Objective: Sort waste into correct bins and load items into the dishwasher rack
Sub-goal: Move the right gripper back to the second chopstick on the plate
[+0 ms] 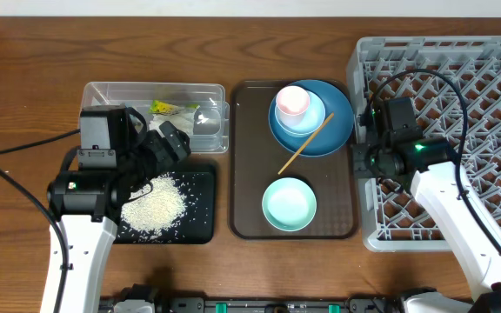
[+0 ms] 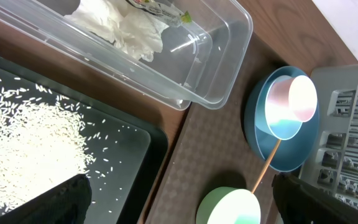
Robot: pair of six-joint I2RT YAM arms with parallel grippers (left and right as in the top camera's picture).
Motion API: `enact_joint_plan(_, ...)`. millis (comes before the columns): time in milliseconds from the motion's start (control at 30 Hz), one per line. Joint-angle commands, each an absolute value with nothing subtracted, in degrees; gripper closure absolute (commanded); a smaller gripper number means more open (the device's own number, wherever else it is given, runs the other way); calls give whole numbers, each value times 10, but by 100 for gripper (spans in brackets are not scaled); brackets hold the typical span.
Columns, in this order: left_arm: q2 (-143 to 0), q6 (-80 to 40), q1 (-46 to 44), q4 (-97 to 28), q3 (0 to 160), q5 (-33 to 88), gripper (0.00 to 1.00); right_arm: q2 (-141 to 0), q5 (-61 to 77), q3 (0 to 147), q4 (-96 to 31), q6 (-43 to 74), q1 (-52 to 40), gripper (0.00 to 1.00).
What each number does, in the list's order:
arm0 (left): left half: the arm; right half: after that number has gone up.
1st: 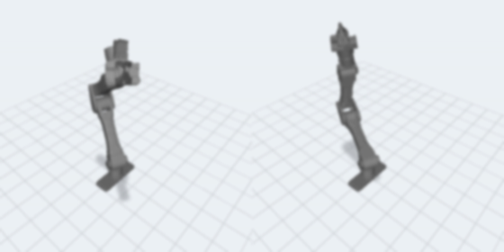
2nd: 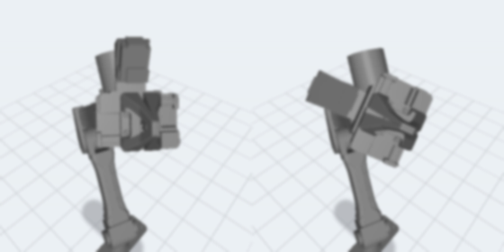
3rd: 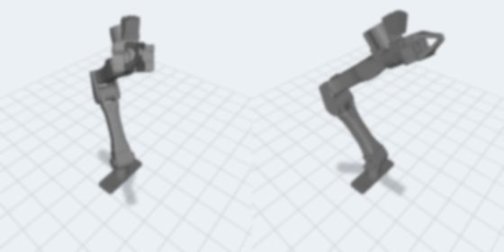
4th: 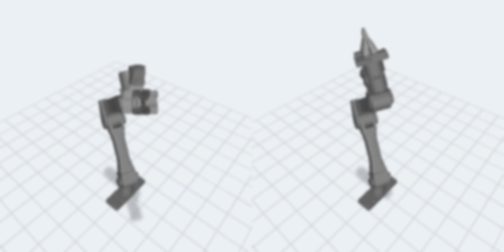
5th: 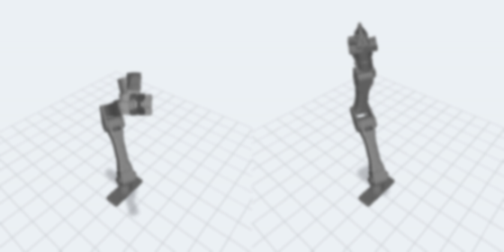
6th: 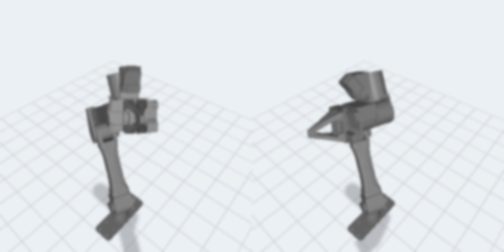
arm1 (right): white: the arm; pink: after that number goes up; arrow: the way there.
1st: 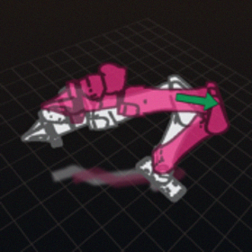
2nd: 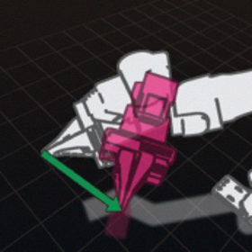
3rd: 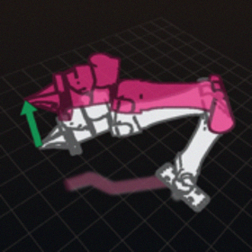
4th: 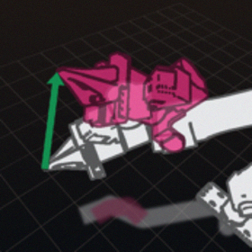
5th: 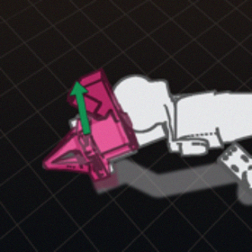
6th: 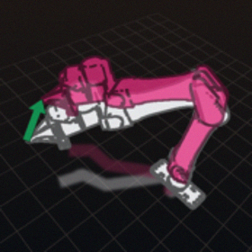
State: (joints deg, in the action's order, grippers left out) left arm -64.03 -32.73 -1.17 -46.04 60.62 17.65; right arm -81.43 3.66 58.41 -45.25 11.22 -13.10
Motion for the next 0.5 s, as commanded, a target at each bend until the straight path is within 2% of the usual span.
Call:
enact_joint_plan(0,-641,-319,-9,-460,611,173,4,-812,133,593,-439,135,-124,50)
enact_joint_plan(33,-641,-319,-9,-460,611,173,4,-812,162,593,-432,136,-124,43)
enact_joint_plan(67,-641,-319,-9,-460,611,173,4,-812,189,593,-426,138,-124,27)
enact_joint_plan(100,-641,-319,-9,-460,611,173,4,-812,221,593,-419,138,-124,5)
enact_joint_plan(133,-641,-319,-9,-460,611,173,4,-812,247,593,-411,137,-124,1)
enact_joint_plan(300,-641,-319,-9,-460,611,173,4,-814,345,592,-371,138,-130,1)
enact_joint_plan(367,-641,-319,-9,-460,611,173,4,-815,348,592,-354,145,-145,11)
enact_joint_plan(400,-641,-319,-9,-460,611,173,4,-816,343,592,-343,154,-154,24)
enact_joint_plan(433,-641,-319,-9,-460,611,173,4,-817,336,592,-334,166,-161,52)
enact_joint_plan(467,-641,-319,-9,-460,611,173,4,-817,321,592,-325,190,-168,66)
